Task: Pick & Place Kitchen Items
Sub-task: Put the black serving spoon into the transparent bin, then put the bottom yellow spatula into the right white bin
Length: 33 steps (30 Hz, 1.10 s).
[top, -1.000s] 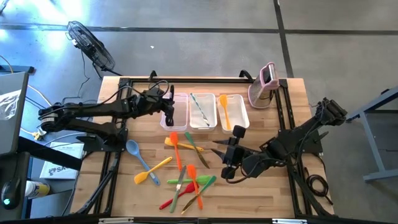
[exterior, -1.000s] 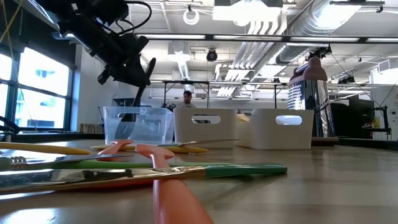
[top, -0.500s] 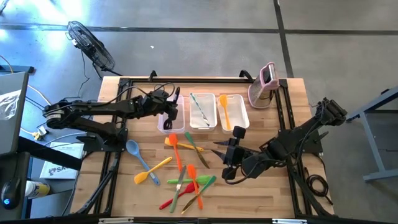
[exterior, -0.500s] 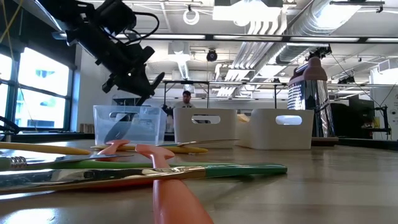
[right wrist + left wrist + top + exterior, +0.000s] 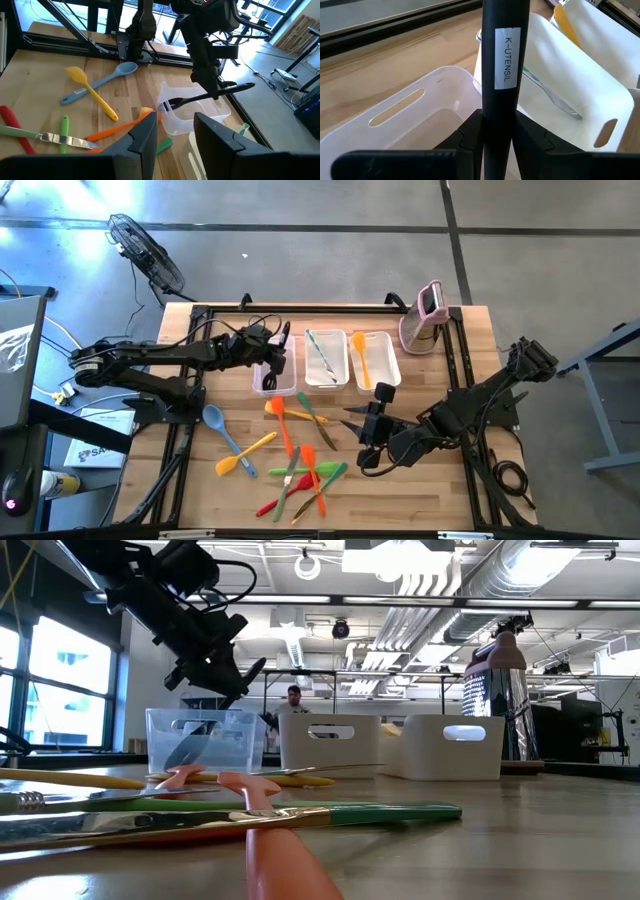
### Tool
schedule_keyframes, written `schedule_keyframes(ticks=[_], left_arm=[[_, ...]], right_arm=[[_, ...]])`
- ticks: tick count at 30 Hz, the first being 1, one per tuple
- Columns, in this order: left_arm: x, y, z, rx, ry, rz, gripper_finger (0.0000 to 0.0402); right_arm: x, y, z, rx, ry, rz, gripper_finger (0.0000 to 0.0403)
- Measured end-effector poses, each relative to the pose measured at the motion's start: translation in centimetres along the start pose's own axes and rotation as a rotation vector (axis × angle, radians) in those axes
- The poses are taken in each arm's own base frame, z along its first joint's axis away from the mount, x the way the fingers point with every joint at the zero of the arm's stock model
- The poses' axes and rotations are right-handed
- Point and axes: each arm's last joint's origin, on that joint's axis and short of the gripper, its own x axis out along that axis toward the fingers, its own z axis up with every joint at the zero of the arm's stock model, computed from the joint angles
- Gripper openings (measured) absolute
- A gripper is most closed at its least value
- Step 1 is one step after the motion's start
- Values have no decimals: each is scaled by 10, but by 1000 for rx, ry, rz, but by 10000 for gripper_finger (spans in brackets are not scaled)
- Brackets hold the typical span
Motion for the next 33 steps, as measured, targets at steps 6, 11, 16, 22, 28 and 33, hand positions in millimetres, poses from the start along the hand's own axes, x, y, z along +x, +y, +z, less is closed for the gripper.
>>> schedule_keyframes(ticks=[6,11,16,22,28,33], left_arm=[[0,0,0,-9,1,0,108],[0,0,0,-20,1,3,160],[0,0,0,-18,-2,5,167],[-6,-3,9,27,-35,-11,169],[-34,-17,40,71,-89,-140,170],[-70,-27,63,145,-41,-313,170]], right_arm=[[0,0,0,-2,1,0,119],[0,0,0,-2,2,0,119],[0,0,0,1,2,0,119],[0,0,0,1,2,0,119],[0,0,-1,-4,5,-1,119],[1,-1,-3,-28,25,-7,119]])
